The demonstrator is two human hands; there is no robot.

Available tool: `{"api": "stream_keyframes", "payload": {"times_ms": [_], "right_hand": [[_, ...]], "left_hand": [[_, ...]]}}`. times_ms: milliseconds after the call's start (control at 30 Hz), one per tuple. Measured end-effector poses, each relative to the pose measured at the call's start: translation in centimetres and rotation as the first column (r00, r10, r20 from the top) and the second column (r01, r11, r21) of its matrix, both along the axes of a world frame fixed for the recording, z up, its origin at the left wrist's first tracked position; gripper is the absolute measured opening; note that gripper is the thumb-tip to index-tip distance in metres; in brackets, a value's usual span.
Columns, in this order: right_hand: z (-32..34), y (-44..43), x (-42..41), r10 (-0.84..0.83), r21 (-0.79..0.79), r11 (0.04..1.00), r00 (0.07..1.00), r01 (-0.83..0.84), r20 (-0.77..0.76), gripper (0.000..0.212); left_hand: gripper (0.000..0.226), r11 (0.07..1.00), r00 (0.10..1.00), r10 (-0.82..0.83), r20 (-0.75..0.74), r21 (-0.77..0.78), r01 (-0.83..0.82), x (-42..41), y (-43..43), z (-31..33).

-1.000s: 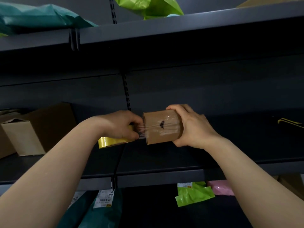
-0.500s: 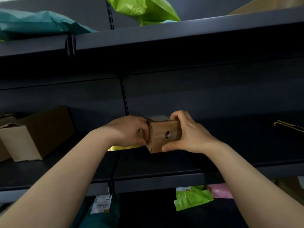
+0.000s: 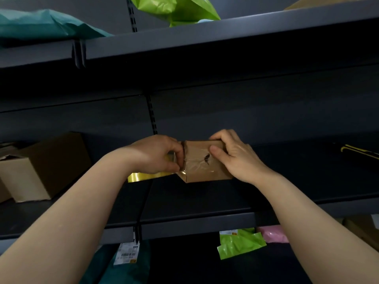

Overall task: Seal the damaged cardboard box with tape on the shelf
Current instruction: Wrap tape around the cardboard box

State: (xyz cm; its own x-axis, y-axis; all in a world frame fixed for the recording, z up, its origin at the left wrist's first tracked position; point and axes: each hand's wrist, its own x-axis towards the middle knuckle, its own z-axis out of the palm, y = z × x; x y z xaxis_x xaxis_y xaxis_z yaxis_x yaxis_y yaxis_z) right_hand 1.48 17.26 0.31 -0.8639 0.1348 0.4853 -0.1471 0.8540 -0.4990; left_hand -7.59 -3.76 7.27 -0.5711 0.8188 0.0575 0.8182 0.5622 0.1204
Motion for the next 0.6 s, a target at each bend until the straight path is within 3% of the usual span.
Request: {"api": "stream_keyframes", "payload": {"times_ms": [167, 300, 367, 467, 533, 600], "right_hand": [[1.0, 0.4, 0.2, 0.098, -0.211, 0.971, 0.991, -0.115, -0.089, 0.021], [1.9, 0.1, 0.4, 0.055, -0.153, 0.987, 0.998, -0.058, -0.020, 0.031], [2.3, -0.5, 0.9, 0.003, -0.048, 0.999, 0.995, 0.002, 0.104, 0.048], [2.7, -1.3, 1.6, -0.100, 0.173, 0.983, 0.968, 0.060, 0.231, 0.102], [2.8, -1.6, 1.7, -0.203, 0.367, 0.921, 0.965, 0.129, 0.169, 0.123], [2.5, -2.2, 1.6, -0.250, 0.566, 0.800, 0.968, 0.199, 0.011, 0.132]], "left_hand": [[0.010, 0.996, 0.982, -0.008, 0.188, 0.093, -0.009, 0.6, -0.8, 1.2], [0.009, 0.997, 0.971, 0.010, 0.240, 0.069, -0.027, 0.8, -0.9, 1.5], [0.010, 0.999, 0.966, 0.025, 0.257, 0.040, -0.036, 0.7, -0.8, 0.9], [0.011, 0.999, 0.972, 0.037, 0.231, 0.006, -0.039, 0.7, -0.3, 0.2], [0.011, 0.999, 0.975, 0.035, 0.217, 0.003, -0.037, 0.9, -0.2, 0.2], [0.014, 0.999, 0.975, 0.032, 0.220, 0.023, -0.038, 1.2, 0.0, 0.6]]}}
